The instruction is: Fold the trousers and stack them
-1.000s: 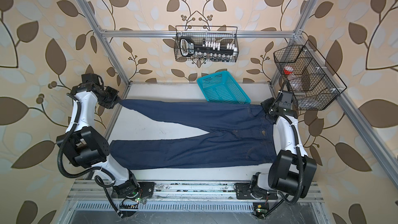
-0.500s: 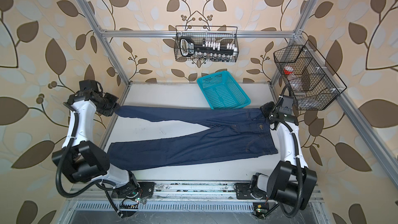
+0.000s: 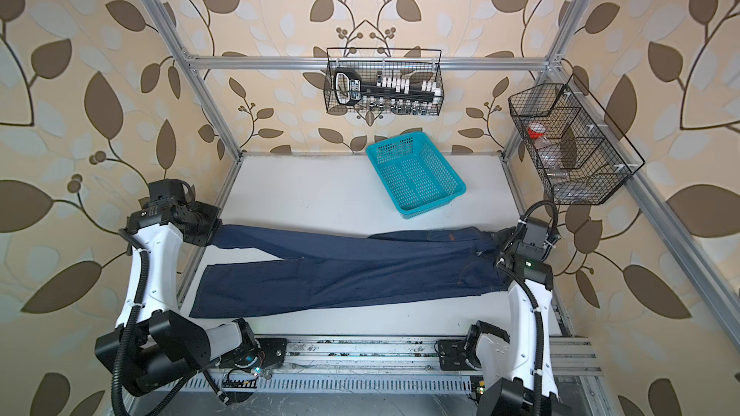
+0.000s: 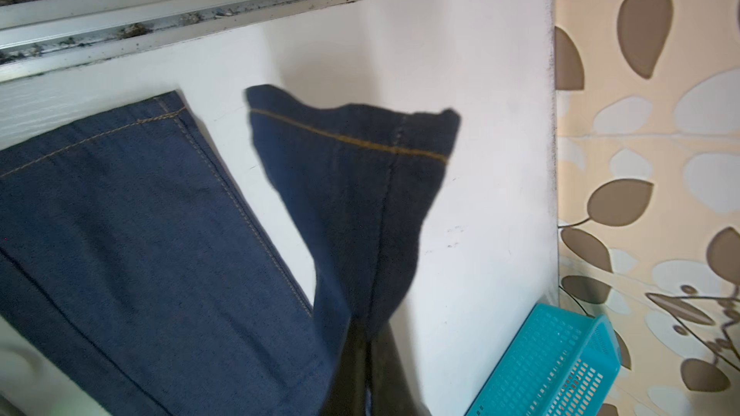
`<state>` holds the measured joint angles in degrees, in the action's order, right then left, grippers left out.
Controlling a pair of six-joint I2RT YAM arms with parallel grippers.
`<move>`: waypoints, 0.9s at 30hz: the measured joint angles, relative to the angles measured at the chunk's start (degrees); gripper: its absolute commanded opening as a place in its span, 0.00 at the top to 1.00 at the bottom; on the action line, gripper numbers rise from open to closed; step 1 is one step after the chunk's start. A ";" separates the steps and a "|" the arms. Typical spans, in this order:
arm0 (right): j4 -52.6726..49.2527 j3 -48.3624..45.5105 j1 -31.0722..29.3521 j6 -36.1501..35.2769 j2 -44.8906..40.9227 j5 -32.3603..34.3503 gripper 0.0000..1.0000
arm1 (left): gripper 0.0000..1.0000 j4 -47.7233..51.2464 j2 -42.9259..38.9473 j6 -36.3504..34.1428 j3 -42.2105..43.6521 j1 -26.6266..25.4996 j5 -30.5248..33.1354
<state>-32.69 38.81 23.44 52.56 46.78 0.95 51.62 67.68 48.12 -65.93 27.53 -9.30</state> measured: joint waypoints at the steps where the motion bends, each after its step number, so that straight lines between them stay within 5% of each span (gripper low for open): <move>1: -0.74 -0.90 0.00 0.13 -0.85 0.22 1.00 | 1.00 0.00 -1.29 -0.17 1.51 1.18 0.20; 7: -5.92 -5.16 0.04 0.17 -5.40 1.07 1.00 | 1.00 0.37 -6.16 -2.80 9.38 7.48 0.72; 22: -10.95 -9.44 -0.33 -0.59 -4.39 7.32 1.00 | 1.00 -1.90 -11.78 -6.25 25.90 11.61 7.82; 27: -10.64 -12.17 -0.98 -0.70 -4.39 9.94 0.92 | 1.00 -1.66 -13.31 -5.95 26.01 11.96 10.43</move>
<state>-43.33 26.63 22.46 51.86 42.39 10.90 49.95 54.37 42.17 -39.92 39.48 1.13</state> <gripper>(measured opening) 0.076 0.050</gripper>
